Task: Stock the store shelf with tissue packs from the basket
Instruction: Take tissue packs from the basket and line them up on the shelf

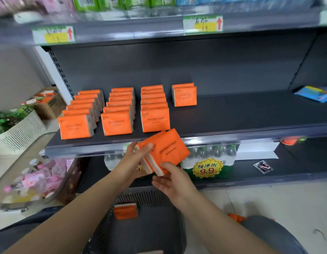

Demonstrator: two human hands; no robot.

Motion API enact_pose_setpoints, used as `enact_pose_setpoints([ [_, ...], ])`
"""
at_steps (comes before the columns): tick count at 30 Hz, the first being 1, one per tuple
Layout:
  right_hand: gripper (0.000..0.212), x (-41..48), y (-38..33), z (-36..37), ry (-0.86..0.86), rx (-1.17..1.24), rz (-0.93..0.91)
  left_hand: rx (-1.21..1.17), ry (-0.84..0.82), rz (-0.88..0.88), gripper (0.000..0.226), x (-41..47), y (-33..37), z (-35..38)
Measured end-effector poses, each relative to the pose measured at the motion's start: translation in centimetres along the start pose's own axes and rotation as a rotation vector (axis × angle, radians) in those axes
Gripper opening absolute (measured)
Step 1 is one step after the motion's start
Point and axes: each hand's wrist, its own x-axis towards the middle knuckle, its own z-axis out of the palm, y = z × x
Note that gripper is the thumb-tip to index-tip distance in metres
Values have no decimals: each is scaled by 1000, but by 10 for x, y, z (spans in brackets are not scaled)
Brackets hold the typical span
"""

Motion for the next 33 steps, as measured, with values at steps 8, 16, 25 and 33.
enact_pose_setpoints([
  [8,41,-7,-33,-13,4,-198,-221,12,37,187,101,19,24,30],
  [16,70,14,-109,-55,113,-407,-443,86,-67,218,65,45,47,56],
  [25,44,48,-177,-73,-118,-540,-374,102,-164,217,67,95,69,86],
  [33,43,92,-211,-93,-66,-591,-439,212,-88,236,48,145,82,114],
])
